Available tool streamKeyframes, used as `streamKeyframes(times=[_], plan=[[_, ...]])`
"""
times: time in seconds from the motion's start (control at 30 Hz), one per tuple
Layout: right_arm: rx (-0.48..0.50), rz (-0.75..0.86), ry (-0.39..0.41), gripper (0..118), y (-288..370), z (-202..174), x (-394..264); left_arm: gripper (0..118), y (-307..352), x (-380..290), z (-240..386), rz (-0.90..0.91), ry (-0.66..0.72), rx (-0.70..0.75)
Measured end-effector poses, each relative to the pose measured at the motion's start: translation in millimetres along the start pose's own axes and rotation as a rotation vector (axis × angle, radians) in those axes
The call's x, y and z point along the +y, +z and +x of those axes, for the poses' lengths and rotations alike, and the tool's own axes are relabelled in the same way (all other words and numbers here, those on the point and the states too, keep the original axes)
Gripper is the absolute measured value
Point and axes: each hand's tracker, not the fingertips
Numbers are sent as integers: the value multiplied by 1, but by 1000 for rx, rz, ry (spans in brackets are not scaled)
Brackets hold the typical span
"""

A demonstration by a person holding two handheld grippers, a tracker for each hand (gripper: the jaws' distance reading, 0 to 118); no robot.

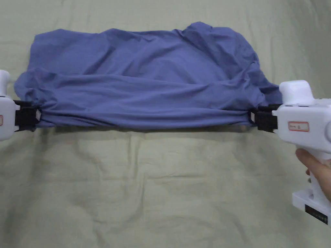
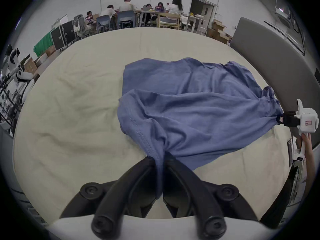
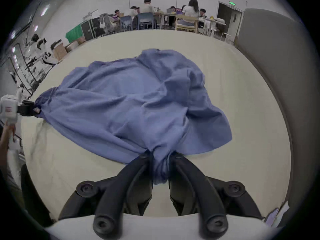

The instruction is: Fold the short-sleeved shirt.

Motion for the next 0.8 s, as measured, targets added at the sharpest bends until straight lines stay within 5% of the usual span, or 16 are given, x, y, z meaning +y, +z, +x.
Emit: streamKeyframes(times=[0.33,0.63,0.67,0.73,0.77,0.8], plan=[[39,-80,-18,18,44,-15,-67,3,24,-43,4,-125,-134,29],[21,-128,-20,18,30,-18,-74,4,12,-65,2,-162,-71,22],[17,-139,-22,23,27,-18,-73,11,11,-65,2,-165,-67,22],[-51,-176,-21,90,24,-21,-73,55,13,-69,1,-209,-61,76],[-58,-202,-8,111,25,-23,-75,70,16,-71,0,-200,-69,97],[-39,-186,-3,116,29,-25,-77,74,23,-73,-2,-192,-61,95]])
